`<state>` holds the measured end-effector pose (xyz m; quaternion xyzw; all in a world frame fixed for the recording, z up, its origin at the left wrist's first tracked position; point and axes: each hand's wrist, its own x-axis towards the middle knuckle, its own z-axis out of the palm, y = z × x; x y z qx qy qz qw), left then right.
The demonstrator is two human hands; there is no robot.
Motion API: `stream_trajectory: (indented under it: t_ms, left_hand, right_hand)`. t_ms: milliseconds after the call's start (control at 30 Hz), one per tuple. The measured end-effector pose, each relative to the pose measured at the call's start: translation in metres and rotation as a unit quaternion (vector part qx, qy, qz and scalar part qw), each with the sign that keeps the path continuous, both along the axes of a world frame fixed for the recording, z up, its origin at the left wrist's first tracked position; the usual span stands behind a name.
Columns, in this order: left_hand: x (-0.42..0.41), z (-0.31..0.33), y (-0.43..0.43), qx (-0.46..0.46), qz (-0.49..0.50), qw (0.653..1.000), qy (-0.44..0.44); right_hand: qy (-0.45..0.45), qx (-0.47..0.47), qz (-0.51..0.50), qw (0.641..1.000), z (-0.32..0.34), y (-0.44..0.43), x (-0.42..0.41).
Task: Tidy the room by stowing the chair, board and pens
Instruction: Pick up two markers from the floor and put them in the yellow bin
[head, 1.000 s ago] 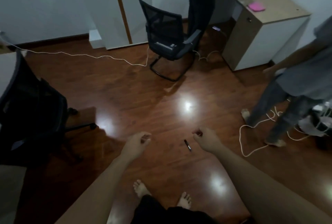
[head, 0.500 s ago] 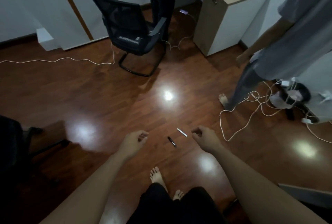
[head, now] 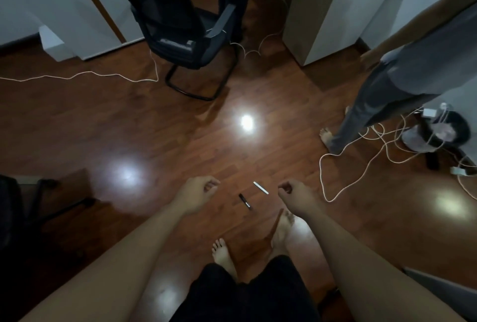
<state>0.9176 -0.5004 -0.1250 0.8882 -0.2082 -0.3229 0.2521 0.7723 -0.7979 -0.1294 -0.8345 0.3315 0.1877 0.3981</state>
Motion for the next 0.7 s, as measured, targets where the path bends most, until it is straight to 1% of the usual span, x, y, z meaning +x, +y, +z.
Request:
stream_trajectory:
  t_ms: [167,233,300,400,467,567,700]
  left_hand:
    - [0.017,-0.025,-0.039,0.007,0.019,1.000,0.015]
    - [0.024,-0.048,-0.059,0.009,0.030,0.999,0.025]
    - [0.030,-0.084,-0.078,0.010,0.039,0.998,0.041]
    - [0.034,-0.161,-0.105,0.001,0.046,0.997,0.059]
    - [0.033,-0.221,-0.121,0.010,0.047,0.996,0.076]
    - [0.029,-0.323,-0.139,0.026,0.044,0.995,0.090]
    - [0.019,-0.461,-0.145,0.058,0.011,0.991,0.124]
  right_hand:
    - [0.043,0.035,0.026,0.998,-0.042,-0.032,0.034]
    - [0.052,0.051,0.037,0.997,-0.074,-0.046,0.048]
    - [0.049,0.053,0.046,0.996,-0.113,-0.058,0.061]
    - [0.053,0.056,0.039,0.996,-0.191,-0.075,0.076]
    - [0.068,0.062,0.044,0.995,-0.256,-0.085,0.082]
    - [0.077,0.061,0.045,0.994,-0.357,-0.096,0.089]
    - [0.105,0.052,0.048,0.992,-0.483,-0.095,0.091]
